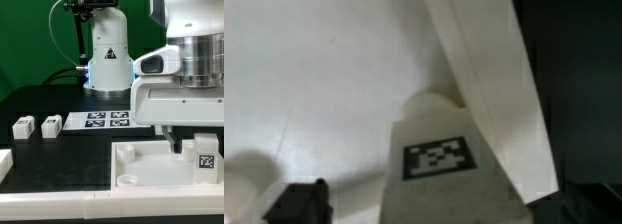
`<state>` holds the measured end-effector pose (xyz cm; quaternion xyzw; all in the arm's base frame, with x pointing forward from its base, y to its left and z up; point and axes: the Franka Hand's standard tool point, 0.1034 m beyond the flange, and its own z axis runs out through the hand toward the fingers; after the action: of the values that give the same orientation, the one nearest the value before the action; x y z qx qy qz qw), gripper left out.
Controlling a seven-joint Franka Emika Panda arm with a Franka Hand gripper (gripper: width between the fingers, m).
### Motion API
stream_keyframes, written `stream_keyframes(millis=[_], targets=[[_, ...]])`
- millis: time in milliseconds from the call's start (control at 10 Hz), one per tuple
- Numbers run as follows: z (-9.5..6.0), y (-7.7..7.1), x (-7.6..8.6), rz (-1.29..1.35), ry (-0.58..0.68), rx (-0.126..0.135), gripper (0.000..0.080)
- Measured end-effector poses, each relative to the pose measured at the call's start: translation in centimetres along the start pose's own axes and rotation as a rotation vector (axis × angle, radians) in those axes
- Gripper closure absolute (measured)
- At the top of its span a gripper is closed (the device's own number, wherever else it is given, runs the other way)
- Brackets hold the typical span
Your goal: Assemble one leg
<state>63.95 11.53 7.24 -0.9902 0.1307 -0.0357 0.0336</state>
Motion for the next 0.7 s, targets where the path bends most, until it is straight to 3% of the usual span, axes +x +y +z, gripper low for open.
stream_keyframes(millis=[100, 300, 400, 500, 600, 700], targets=[[-0.31, 0.05, 0.39, -0.07, 0.015, 0.003, 0.015], [0.0, 0.05, 0.2, 0.047, 0.009, 0.003, 0.0162], [0.02, -0.04, 0.16, 0.178, 0.008, 0.007, 0.033], [0.05, -0.05, 0.13, 0.265, 0.007, 0.007, 0.033], [0.09, 0.12, 0.12, 0.36, 0.005, 0.006, 0.0508], [0.12, 0.19, 0.15, 0.487, 0.002, 0.003, 0.0506]])
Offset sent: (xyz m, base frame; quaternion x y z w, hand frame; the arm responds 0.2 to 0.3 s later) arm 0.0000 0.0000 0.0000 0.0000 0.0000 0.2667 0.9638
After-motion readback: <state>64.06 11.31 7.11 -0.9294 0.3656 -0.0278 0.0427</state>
